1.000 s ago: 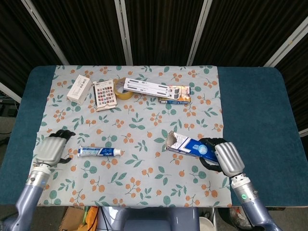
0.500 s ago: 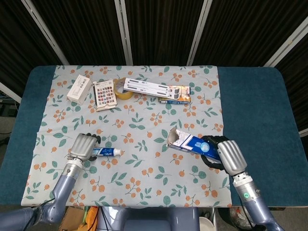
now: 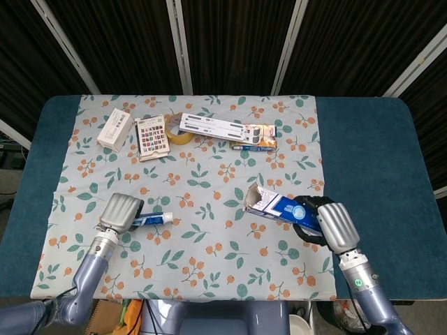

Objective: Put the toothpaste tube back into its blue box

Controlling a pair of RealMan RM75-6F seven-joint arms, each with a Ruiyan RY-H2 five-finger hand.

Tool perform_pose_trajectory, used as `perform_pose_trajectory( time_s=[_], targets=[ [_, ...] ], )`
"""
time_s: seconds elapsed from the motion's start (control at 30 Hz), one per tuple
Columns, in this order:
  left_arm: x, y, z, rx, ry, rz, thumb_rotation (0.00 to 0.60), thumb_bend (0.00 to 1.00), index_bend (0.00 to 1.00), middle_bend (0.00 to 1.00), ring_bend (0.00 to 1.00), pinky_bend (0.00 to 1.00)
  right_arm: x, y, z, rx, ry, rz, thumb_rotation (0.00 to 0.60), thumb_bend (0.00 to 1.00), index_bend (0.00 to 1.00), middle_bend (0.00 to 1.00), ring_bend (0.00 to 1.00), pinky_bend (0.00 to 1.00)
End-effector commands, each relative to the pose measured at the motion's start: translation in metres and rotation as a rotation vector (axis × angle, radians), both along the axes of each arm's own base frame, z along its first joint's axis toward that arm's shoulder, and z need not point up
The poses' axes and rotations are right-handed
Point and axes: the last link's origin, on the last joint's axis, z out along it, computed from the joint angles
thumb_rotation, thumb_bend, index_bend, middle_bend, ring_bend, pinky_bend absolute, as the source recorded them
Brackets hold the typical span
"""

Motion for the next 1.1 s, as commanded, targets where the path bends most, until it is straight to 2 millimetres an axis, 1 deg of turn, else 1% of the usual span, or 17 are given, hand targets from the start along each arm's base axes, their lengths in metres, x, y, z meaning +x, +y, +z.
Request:
perform_pose_trajectory(
  time_s=[0.03,0.1,0.17,0.27,0.3,0.37,0.47,0.5,0.57,0.7,0.77,0.83,1.1],
  targets=[
    [0.007,0.009,0.019,0.041,0.014,-0.071,0.600,0.40,0.69,0.71,0.62,0.65,0.000,0.000,0.001,-0.001,-0.003,-0.002,0.600,0.35,0.37,0.48,0.42,0.40],
    [0.015,0.018,0.035,0.071,0.022,-0.125,0.600,0.40,0.69,0.71,0.62,0.65,0.001,0.000,0.002,-0.003,-0.007,-0.001,0.600,0.35,0.37,0.48,0.42,0.40],
    [0.030,0.032,0.059,0.116,0.033,-0.216,0.600,0.40,0.69,0.71,0.62,0.65,0.001,0.001,0.003,-0.005,-0.010,0.001,0.600,0.35,0.37,0.48,0.42,0.40],
    [0.045,0.043,0.082,0.133,0.040,-0.302,0.600,0.40,0.69,0.71,0.62,0.65,0.002,0.002,0.003,-0.002,-0.009,0.001,0.600,0.35,0.37,0.48,0.42,0.40],
    [0.056,0.049,0.093,0.147,0.046,-0.352,0.600,0.40,0.69,0.71,0.62,0.65,0.002,0.003,0.001,0.004,-0.007,0.000,0.600,0.35,0.37,0.48,0.42,0.40],
    [0.068,0.056,0.105,0.134,0.055,-0.411,0.600,0.40,0.69,0.70,0.62,0.65,0.001,0.005,-0.001,0.016,-0.002,-0.001,0.600,0.35,0.37,0.48,0.42,0.40],
    [0.092,0.066,0.124,0.109,0.078,-0.505,0.600,0.40,0.69,0.70,0.62,0.65,0.000,0.010,-0.008,0.042,0.021,0.006,0.600,0.35,0.37,0.48,0.42,0.40],
    [0.098,0.067,0.128,0.106,0.077,-0.522,0.600,0.40,0.70,0.70,0.62,0.65,0.000,0.011,-0.010,0.046,0.025,0.010,0.600,0.35,0.37,0.48,0.42,0.40],
    [0.111,0.069,0.132,0.103,0.064,-0.550,0.600,0.40,0.70,0.71,0.62,0.65,0.001,0.013,-0.013,0.055,0.034,0.017,0.600,0.35,0.37,0.48,0.42,0.40],
    [0.126,0.068,0.131,0.088,0.041,-0.572,0.600,0.40,0.70,0.71,0.62,0.65,0.000,0.016,-0.016,0.063,0.044,0.024,0.600,0.35,0.37,0.48,0.42,0.40],
    [0.135,0.065,0.128,0.068,0.033,-0.582,0.600,0.40,0.70,0.71,0.62,0.65,0.000,0.017,-0.017,0.065,0.045,0.026,0.600,0.35,0.37,0.48,0.42,0.40],
    [0.145,0.061,0.119,0.039,0.037,-0.604,0.600,0.40,0.70,0.71,0.62,0.65,0.001,0.017,-0.016,0.060,0.037,0.027,0.600,0.35,0.37,0.48,0.42,0.40],
    [0.157,0.055,0.103,0.016,0.041,-0.624,0.600,0.40,0.70,0.71,0.62,0.65,0.003,0.015,-0.011,0.050,0.016,0.026,0.600,0.35,0.37,0.48,0.42,0.40]
  ],
)
